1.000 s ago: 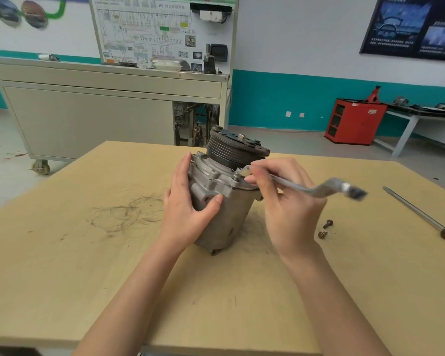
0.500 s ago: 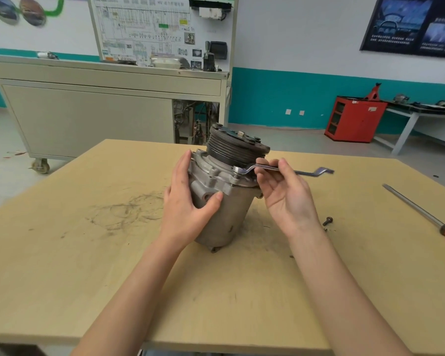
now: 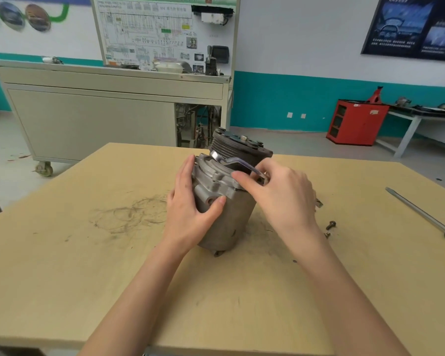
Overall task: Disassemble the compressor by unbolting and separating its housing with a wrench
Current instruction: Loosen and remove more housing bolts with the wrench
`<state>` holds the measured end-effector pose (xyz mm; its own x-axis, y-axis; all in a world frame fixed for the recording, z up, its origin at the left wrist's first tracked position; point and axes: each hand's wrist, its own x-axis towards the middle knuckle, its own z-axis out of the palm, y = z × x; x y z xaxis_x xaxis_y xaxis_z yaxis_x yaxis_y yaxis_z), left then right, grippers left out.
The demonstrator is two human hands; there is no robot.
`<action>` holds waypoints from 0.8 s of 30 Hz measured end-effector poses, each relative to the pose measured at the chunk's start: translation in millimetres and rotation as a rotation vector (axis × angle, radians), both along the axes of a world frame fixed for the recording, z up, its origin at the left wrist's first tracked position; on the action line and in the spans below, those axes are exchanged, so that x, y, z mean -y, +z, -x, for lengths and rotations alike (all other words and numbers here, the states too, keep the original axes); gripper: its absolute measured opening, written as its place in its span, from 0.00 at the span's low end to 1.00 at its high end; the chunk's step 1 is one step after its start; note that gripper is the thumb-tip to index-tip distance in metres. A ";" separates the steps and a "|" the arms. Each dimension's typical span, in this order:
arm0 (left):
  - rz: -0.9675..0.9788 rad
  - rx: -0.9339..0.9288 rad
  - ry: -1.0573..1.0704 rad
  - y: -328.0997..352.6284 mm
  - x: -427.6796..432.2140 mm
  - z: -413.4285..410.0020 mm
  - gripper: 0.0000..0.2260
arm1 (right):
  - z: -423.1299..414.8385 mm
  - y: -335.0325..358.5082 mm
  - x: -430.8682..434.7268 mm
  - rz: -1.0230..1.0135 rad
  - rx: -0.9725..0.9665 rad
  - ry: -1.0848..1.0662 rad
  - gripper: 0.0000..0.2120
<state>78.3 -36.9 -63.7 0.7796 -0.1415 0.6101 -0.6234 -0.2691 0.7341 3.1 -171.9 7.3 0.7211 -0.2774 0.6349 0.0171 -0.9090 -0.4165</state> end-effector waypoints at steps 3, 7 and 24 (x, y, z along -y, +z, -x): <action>-0.003 0.003 0.001 0.6 0.1 -1.5 0.40 | -3.6 3.4 0.0 -0.033 0.008 0.047 0.13; -0.012 -0.003 0.015 -0.5 0.3 -1.6 0.40 | -5.8 11.9 -4.3 0.045 -0.050 0.014 0.14; -0.003 -0.004 -0.006 0.8 -1.4 -0.4 0.40 | -7.3 15.8 9.3 -0.087 0.161 0.217 0.19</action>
<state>78.7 -35.5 -62.9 0.7811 -0.1481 0.6066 -0.6221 -0.2681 0.7356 10.4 -181.2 23.1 0.6616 -0.1859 0.7264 0.2794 -0.8378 -0.4690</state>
